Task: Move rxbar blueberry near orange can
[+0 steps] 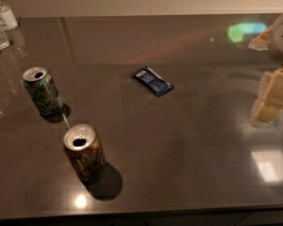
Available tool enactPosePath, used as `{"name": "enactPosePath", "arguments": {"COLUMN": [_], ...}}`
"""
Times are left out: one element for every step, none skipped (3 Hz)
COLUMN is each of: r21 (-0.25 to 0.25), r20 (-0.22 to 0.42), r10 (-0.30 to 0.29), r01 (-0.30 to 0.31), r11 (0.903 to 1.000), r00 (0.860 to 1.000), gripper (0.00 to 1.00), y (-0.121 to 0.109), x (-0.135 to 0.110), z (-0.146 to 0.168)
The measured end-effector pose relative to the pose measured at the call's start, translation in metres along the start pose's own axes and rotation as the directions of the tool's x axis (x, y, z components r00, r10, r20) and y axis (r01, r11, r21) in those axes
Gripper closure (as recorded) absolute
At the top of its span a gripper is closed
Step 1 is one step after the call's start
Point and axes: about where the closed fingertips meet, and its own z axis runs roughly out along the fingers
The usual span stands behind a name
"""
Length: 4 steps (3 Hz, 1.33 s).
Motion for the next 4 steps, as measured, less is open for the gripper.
{"name": "enactPosePath", "arguments": {"r21": [0.002,-0.016,-0.036,-0.045], "r20": [0.002,0.038,0.092,0.136], "r10": [0.001,0.028,0.075,0.130], "r01": [-0.001,-0.028,-0.072,-0.125], "r11": [1.0000,0.9995,0.9968,0.9911], "r00": [1.000,0.999,0.993,0.982], "gripper": [0.00,0.00,0.00,0.00], "y": [-0.001,-0.010,-0.020,-0.033], "x": [-0.001,-0.011,-0.030,-0.055], "z": [-0.001,0.012,0.036,0.063]}}
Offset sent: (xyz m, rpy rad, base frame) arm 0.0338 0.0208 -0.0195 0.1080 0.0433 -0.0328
